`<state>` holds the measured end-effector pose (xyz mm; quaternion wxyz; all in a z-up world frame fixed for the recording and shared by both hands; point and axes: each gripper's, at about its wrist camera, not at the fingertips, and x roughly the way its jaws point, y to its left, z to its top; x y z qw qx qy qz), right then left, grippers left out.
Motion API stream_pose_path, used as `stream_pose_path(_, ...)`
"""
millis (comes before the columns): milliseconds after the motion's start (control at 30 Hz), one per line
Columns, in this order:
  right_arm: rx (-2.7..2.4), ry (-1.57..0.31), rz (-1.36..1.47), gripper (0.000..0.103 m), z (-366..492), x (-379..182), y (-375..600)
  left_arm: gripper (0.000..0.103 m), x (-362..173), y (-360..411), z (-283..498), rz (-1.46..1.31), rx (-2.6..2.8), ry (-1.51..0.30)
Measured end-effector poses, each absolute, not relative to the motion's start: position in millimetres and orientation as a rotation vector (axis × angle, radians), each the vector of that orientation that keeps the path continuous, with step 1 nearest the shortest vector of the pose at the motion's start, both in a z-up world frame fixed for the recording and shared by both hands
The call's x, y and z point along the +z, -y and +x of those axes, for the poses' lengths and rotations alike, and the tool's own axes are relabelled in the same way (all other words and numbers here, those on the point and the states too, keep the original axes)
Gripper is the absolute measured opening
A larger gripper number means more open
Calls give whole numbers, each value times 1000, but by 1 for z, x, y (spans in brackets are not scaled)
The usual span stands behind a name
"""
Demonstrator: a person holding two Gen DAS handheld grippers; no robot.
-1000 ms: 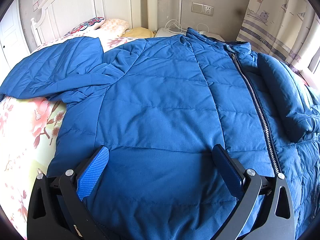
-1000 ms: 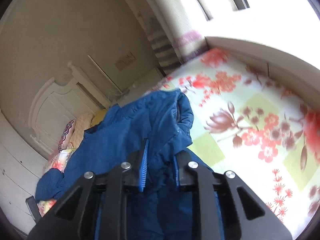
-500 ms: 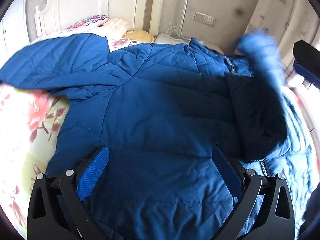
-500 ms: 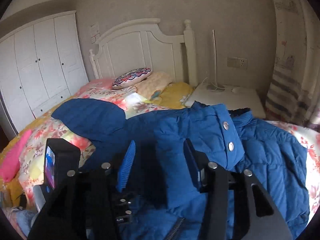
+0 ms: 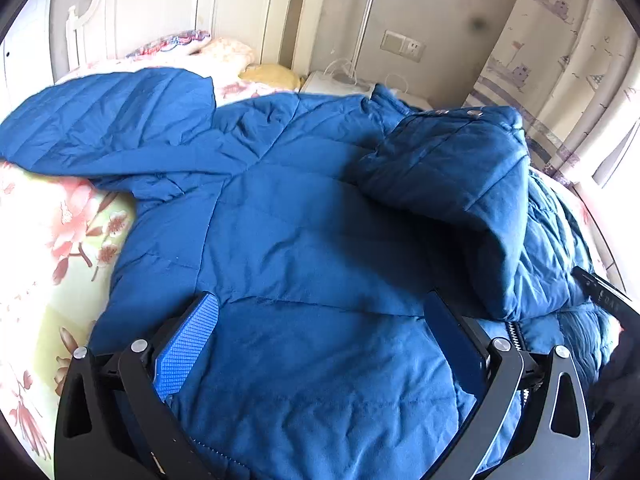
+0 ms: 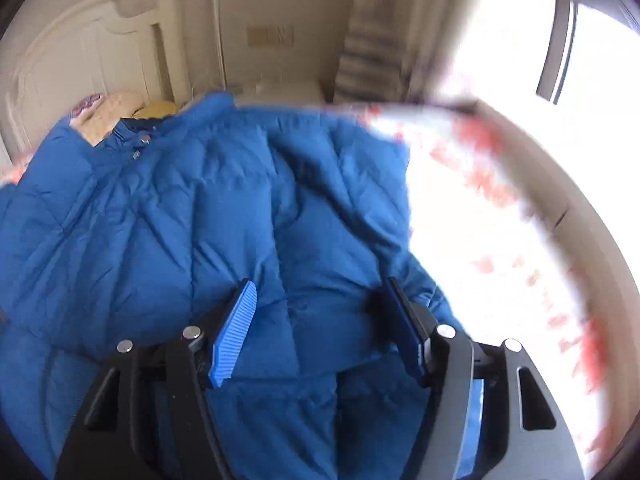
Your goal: Fold large clothes
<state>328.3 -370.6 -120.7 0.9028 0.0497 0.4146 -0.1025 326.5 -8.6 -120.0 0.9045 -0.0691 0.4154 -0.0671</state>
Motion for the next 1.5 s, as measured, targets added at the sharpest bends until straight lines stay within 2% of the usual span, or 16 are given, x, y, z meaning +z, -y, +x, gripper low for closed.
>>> stream_pose_path(167, -219, -852, 32, 68, 329, -118, 359, 98, -96, 30, 322, -160, -334, -850)
stream_pose_path(300, -208, -845, 54, 68, 325, -113, 362, 98, -102, 30, 356, -492, -539, -971)
stream_pose_path(467, -210, -845, 47, 68, 331, -119, 361, 96, -138, 18, 402, -950, -603, -1007)
stream_pose_path(533, -215, -845, 37, 68, 330, -121, 360, 83, -145, 16, 415, -1039, -584, -1000)
stream_pose_path(567, -218, -846, 32, 68, 330, -121, 359, 67, -150, 15, 420, -1067, -582, -1010)
stream_pose_path(633, -220, -847, 29, 68, 330, -122, 359, 53, -157, 14, 426, -1123, -583, -1020)
stream_pose_path(700, -218, -847, 32, 68, 330, -122, 359, 30, -148, 13, 422, -1062, -548, -985)
stream_pose_path(833, -218, -847, 32, 69, 330, -122, 359, 22, -84, 13, 385, -720, -440, -775)
stream_pose_path(967, -218, -846, 31, 69, 330, -122, 359, 23, -19, 36, 329, -288, -318, -494)
stream_pose_path(1033, -218, -845, 32, 69, 330, -122, 359, 23, -13, 43, 312, -161, -241, -442)
stream_pose_path(1067, -218, -845, 31, 70, 330, -122, 359, 27, -16, 43, 312, -115, -195, -450)
stream_pose_path(1133, -218, -844, 31, 70, 330, -121, 358, 43, -28, 46, 318, -33, -95, -518)
stream_pose_path(1167, -217, -844, 30, 70, 330, -121, 358, 74, -39, 43, 325, -11, -36, -576)
stream_pose_path(1200, -217, -844, 30, 70, 330, -121, 358, 99, -49, 37, 331, -7, 15, -619)
stream_pose_path(1333, -218, -845, 29, 70, 330, -121, 358, 98, -60, 11, 338, -45, 111, -667)
stream_pose_path(1500, -219, -845, 27, 71, 331, -121, 358, 98, -20, -1, 315, -53, 188, -459)
